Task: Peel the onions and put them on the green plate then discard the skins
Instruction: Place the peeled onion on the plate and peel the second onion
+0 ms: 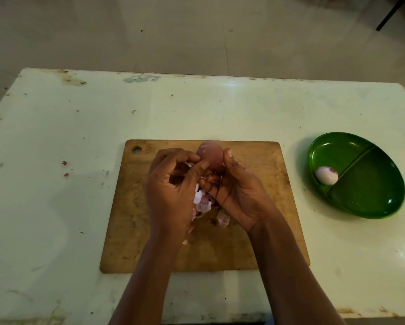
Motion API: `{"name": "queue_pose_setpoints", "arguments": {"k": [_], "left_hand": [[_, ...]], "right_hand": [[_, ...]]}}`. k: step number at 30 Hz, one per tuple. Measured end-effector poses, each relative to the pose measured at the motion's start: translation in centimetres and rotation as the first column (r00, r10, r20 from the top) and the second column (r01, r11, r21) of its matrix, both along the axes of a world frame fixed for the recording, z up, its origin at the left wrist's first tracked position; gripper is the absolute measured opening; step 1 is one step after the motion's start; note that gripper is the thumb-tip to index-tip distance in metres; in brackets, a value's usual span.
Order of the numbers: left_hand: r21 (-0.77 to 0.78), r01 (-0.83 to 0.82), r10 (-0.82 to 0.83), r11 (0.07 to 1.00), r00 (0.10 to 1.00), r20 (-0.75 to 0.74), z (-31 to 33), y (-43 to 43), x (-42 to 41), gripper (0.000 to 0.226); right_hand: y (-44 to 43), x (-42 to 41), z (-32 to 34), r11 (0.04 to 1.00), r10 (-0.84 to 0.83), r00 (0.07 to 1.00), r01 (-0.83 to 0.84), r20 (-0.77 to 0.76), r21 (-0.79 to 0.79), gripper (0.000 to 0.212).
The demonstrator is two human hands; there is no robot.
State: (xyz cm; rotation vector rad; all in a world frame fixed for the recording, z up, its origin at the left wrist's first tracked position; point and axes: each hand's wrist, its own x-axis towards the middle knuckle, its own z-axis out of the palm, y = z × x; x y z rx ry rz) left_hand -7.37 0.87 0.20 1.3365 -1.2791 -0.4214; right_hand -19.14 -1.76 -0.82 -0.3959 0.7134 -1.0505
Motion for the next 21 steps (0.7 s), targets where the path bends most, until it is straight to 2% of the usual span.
{"name": "queue_pose_setpoints", "arguments": {"k": [3, 7, 12, 17, 21], "left_hand": [[0.027, 0.005, -0.005, 1.0, 1.0, -0.017, -0.05, 0.0, -0.07, 0.016], [0.056, 0.021, -0.018, 0.998, 0.999, -0.045, -0.25, -0.08, -0.03, 0.008], [0.063, 0.043, -0.041, 0.997, 0.999, -0.03, -0.29, -0.08, -0.09, 0.005], [0.058, 0.087, -0.088, 0.994, 0.996, 0.001, -0.46, -0.15, -0.11, 0.006], [0.029, 0.135, -0.136, 0.99, 0.99, 0.025, -0.61, -0.17, -0.09, 0.009]], "right_hand": [[-0.07, -0.08, -0.17, 1.0, -0.013, 1.0, 0.014, 0.024, -0.011, 0.047], [-0.19, -0.23, -0.53, 0.997, -0.004, 0.99, 0.014, 0.137, -0.071, 0.065], [-0.26, -0.45, -0.46, 0.996, -0.002, 0.973, 0.023, 0.23, -0.091, 0.058], [-0.24, -0.5, -0.46, 0.997, -0.037, 0.97, 0.052, 0.241, -0.059, 0.07], [-0.11, -0.53, -0.06, 0.997, -0.068, 0.979, 0.073, 0.194, -0.015, 0.049]]}}
